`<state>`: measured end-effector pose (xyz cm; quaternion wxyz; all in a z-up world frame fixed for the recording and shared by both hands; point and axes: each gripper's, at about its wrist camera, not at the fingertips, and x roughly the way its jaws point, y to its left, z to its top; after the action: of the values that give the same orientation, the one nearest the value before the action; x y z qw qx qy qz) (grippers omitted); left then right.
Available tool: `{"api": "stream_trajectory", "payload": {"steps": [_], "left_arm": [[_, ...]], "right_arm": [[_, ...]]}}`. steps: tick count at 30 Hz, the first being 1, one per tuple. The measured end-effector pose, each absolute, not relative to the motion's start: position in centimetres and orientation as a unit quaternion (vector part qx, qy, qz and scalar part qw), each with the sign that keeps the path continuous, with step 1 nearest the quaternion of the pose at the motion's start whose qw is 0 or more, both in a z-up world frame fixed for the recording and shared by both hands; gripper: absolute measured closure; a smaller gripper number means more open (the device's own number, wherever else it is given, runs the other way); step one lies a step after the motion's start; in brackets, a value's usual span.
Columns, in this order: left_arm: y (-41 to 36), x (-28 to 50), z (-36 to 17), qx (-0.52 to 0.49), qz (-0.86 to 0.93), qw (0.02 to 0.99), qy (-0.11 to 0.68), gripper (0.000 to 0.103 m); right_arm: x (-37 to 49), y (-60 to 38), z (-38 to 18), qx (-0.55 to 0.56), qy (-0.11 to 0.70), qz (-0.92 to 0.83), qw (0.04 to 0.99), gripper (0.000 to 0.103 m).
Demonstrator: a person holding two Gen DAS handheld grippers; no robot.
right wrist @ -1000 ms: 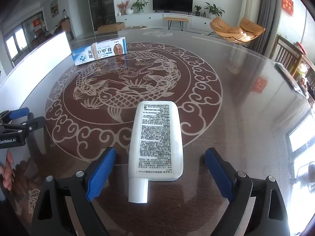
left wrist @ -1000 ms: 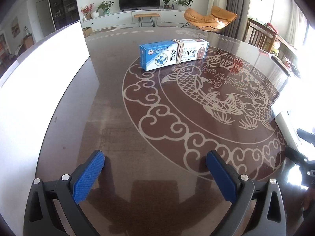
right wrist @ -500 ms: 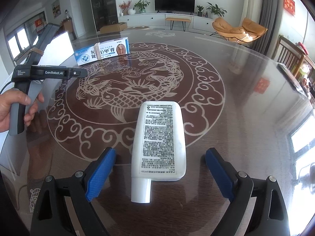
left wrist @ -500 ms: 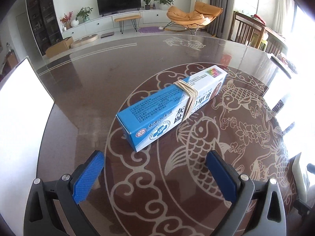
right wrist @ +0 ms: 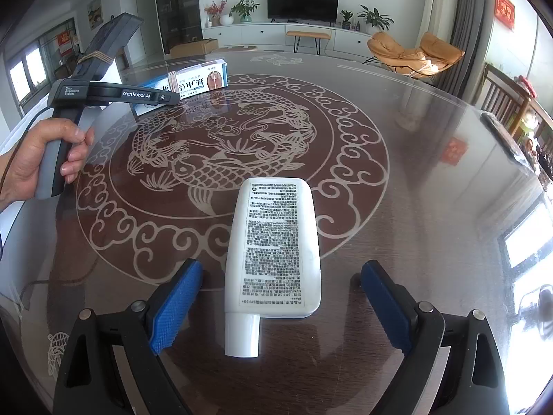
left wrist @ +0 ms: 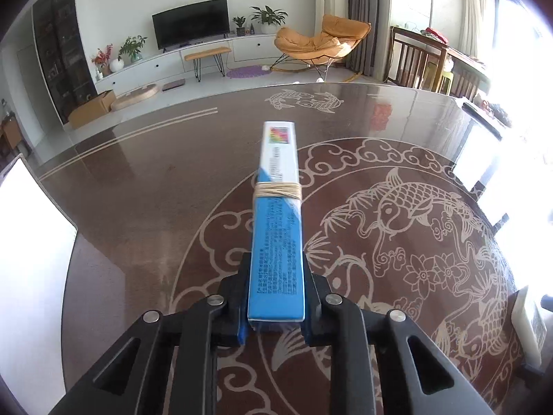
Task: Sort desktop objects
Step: 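Grasp the blue-and-white ointment box with the left tool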
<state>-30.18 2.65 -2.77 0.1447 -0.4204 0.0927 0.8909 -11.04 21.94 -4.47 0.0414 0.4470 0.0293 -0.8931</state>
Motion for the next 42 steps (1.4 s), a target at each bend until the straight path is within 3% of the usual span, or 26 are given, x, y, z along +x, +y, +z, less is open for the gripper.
{"api": "stream_trajectory", "payload": {"steps": [13,15,17,24,30,33,35,36,42], "left_arm": [[-0.4,-12.0,-2.5,-0.445,0.886,0.126,0.006,0.08],[-1.6,-10.7,-2.3,-0.453,0.883,0.123,-0.018,0.074],[-3.6,-10.2,-2.1,-0.451,0.885,0.097,-0.061,0.045],[-10.9,-9.7,-3.1,-0.422,0.876,0.022,-0.231,0.042],[-8.1,-9.8,-2.0,-0.407,0.901,0.002,-0.151,0.041],[-6.7,-9.0,0.4,-0.344,0.934,0.0,-0.1,0.04],[-5.5,-9.7,1.6,-0.317,0.947,-0.015,-0.048,0.023],[-5.0,-10.4,1.9,-0.314,0.949,-0.024,-0.029,0.02],[-5.5,-17.9,0.8,-0.394,0.918,-0.024,-0.037,0.02]], "right_arm": [[-10.9,22.1,-4.4,0.444,0.031,-0.895,0.033,0.01],[-10.9,22.0,-4.5,0.445,0.034,-0.894,0.033,0.009],[-10.9,22.0,-4.4,0.444,0.035,-0.895,0.032,0.009],[-10.9,22.0,-4.4,0.444,0.036,-0.895,0.033,0.01],[-10.9,22.0,-4.4,0.445,0.035,-0.894,0.034,0.01],[-10.9,22.0,-4.4,0.445,0.034,-0.894,0.035,0.01],[-10.9,22.0,-4.3,0.445,0.034,-0.894,0.036,0.01],[-10.9,22.0,-4.3,0.445,0.034,-0.894,0.038,0.01],[-10.9,22.1,-4.3,0.447,0.03,-0.893,0.044,0.01]]}}
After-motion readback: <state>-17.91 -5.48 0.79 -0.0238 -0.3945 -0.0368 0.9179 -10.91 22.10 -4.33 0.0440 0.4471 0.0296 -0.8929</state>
